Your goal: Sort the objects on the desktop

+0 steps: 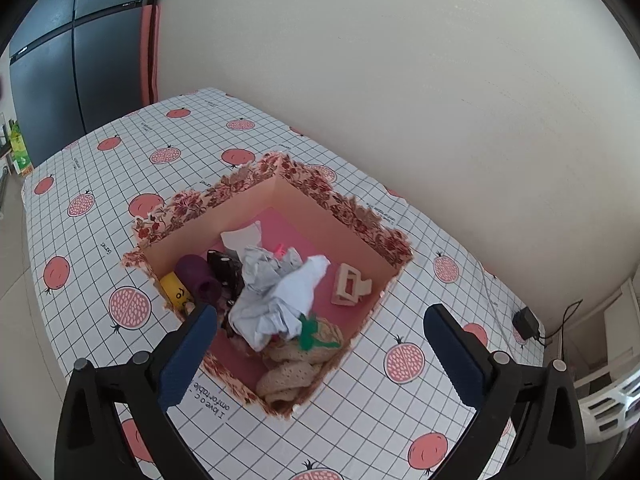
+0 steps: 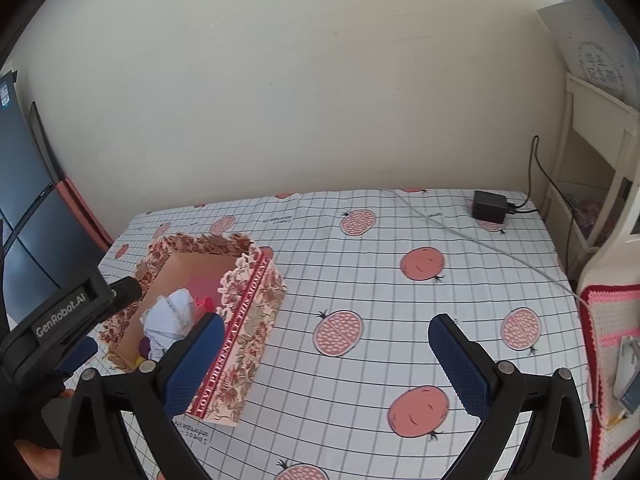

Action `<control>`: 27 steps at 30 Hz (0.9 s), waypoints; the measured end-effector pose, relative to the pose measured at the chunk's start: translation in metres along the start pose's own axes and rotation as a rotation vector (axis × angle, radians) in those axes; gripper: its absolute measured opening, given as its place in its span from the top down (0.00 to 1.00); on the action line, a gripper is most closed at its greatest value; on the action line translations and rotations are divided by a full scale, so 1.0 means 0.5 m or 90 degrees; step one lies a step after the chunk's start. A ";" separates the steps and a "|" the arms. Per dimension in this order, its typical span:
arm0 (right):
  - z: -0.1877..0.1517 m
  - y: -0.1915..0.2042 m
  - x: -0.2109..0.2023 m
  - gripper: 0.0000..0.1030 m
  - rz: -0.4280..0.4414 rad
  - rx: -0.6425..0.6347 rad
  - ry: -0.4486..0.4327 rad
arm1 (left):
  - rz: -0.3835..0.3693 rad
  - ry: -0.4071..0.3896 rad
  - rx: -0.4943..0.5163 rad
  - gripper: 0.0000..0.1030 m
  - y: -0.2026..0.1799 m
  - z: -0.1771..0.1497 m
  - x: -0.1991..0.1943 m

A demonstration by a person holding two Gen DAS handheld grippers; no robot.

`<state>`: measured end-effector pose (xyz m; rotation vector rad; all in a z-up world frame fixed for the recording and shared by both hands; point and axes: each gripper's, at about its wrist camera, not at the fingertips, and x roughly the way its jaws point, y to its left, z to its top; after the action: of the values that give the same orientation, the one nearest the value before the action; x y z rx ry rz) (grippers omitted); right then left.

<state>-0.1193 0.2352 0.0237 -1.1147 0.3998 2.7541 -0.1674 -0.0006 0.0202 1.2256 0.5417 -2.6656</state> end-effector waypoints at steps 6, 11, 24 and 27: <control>-0.023 -0.016 -0.061 0.00 -0.031 -0.023 -0.018 | -0.004 -0.050 0.085 0.00 -0.039 -0.052 -0.056; -0.053 -0.031 -0.100 0.00 -0.044 -0.017 -0.025 | -0.035 -0.042 0.085 0.00 -0.024 -0.081 -0.077; -0.195 -0.039 -0.138 0.00 -0.065 -0.018 -0.027 | -0.044 -0.060 0.127 0.00 0.052 -0.169 -0.128; -0.210 -0.023 -0.152 0.00 -0.074 -0.033 -0.048 | -0.036 -0.075 0.133 0.00 0.070 -0.185 -0.136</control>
<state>0.0073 0.2125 0.0022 -1.0081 0.2461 2.7081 -0.0480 0.0024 0.0075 1.1077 0.2910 -2.8802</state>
